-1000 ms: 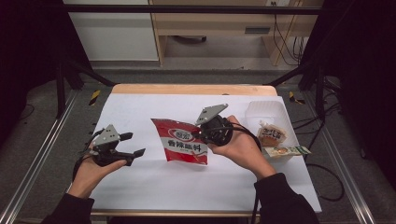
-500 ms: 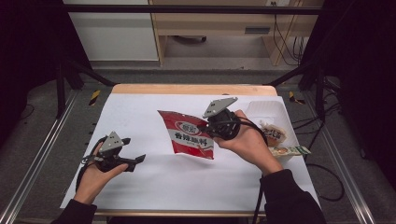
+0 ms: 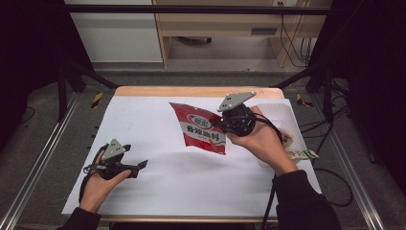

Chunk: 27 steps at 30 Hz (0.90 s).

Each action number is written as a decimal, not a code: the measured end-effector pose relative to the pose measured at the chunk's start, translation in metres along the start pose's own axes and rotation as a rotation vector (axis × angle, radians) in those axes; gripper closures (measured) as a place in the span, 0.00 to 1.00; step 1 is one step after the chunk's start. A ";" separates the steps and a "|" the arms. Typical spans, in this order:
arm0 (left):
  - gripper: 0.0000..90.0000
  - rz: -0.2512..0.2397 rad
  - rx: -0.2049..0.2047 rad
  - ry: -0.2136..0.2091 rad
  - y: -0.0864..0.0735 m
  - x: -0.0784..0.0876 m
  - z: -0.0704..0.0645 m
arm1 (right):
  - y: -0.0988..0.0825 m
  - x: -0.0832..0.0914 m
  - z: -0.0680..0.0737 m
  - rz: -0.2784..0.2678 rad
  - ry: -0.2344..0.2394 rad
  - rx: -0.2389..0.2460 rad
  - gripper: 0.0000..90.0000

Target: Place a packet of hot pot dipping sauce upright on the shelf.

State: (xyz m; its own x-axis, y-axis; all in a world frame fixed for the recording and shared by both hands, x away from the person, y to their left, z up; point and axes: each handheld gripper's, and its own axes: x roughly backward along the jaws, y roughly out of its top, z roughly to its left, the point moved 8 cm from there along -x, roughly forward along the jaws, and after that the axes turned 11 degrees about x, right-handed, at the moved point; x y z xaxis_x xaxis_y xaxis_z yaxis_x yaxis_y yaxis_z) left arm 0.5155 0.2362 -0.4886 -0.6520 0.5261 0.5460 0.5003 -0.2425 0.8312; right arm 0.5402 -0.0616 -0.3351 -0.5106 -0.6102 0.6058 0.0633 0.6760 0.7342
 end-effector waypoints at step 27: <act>0.10 0.004 -0.020 0.016 -0.004 0.001 -0.003 | -0.002 0.030 -0.035 -0.014 -0.103 -0.036 1.00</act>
State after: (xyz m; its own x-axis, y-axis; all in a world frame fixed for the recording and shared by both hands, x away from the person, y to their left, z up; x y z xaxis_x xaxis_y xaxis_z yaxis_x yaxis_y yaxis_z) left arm 0.5108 0.2351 -0.4915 -0.6588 0.5123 0.5509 0.4917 -0.2610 0.8307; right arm 0.5554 -0.0957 -0.3079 -0.5972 -0.5725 0.5618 0.0851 0.6512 0.7541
